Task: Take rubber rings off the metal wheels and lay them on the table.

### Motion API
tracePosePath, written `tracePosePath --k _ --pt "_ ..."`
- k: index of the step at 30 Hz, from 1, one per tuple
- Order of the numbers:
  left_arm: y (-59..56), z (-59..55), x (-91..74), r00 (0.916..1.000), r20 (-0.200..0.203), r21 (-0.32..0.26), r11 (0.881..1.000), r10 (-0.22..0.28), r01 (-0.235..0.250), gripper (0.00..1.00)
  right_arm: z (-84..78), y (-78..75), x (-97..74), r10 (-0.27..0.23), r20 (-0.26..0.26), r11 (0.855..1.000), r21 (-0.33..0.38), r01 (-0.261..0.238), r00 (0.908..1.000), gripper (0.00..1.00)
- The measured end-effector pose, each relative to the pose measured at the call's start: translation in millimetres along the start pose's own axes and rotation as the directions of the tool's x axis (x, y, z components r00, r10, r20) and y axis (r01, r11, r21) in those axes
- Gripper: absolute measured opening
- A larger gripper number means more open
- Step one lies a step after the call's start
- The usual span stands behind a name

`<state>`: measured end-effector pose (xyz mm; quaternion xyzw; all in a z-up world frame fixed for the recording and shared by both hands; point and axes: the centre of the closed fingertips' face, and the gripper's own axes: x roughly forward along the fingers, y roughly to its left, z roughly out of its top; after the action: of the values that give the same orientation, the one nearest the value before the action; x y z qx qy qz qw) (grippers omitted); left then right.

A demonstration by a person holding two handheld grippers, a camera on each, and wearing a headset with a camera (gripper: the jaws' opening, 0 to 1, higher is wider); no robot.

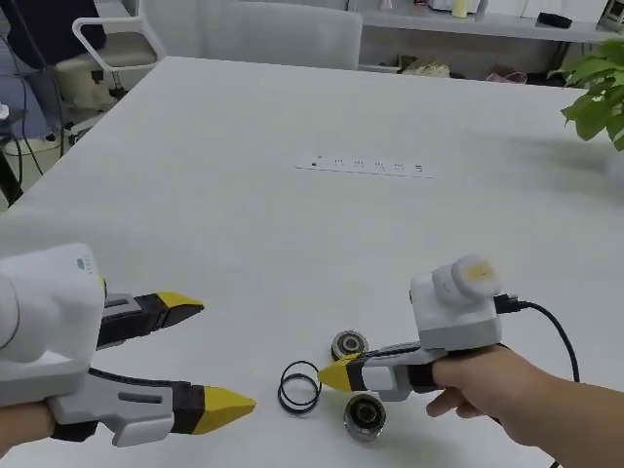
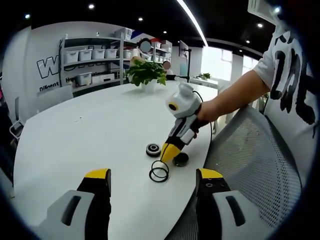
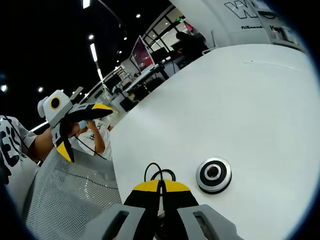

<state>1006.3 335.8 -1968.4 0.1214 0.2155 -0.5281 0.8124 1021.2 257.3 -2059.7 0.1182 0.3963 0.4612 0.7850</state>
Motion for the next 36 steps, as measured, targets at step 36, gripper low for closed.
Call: tracePosePath --k 36 --pt "2.9 -4.4 -0.6 0.9999 -0.007 -0.029 1.000 0.010 -0.010 0.65 -11.6 -9.5 10.9 -0.040 -0.050 0.999 0.009 0.040 0.9980 0.00"
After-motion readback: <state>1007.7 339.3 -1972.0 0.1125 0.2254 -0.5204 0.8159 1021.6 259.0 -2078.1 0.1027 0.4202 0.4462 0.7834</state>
